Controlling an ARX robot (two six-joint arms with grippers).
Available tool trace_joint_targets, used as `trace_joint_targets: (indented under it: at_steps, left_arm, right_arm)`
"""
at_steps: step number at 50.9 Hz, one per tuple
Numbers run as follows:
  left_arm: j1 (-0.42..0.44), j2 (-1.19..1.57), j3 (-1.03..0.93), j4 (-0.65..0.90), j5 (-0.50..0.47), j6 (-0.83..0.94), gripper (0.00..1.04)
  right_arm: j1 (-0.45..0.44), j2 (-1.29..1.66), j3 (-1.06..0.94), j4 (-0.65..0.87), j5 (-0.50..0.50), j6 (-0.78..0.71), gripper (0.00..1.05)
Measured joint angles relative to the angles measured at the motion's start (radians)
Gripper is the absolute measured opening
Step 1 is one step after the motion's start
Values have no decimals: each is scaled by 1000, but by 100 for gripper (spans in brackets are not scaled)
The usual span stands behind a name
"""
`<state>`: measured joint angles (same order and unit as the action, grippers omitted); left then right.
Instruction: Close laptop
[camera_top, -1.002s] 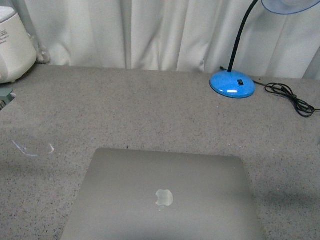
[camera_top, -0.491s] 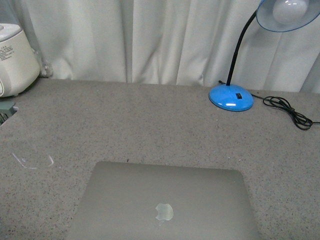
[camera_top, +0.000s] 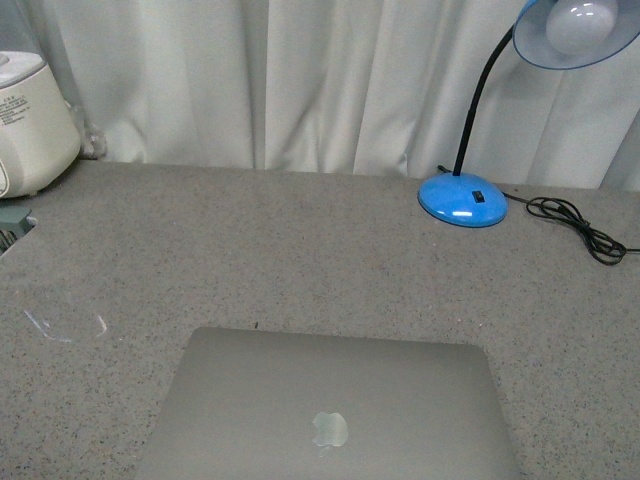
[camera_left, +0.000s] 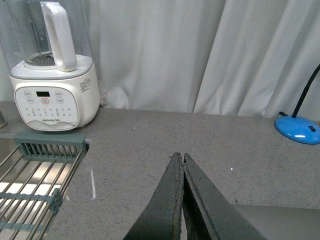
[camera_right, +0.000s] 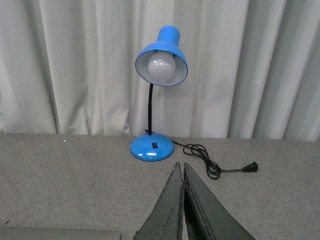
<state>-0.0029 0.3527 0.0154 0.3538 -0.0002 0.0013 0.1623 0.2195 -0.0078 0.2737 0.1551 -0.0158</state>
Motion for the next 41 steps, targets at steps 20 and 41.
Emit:
trace_joint_targets:
  at_steps: [20, 41]
  left_arm:
    - [0, -128, 0, -123, 0, -3, 4]
    - [1, -345, 0, -348, 1, -3, 4]
  right_arm:
    - [-161, -215, 11, -270, -154, 5, 1]
    - [-161, -215, 11, -274, -156, 5, 1]
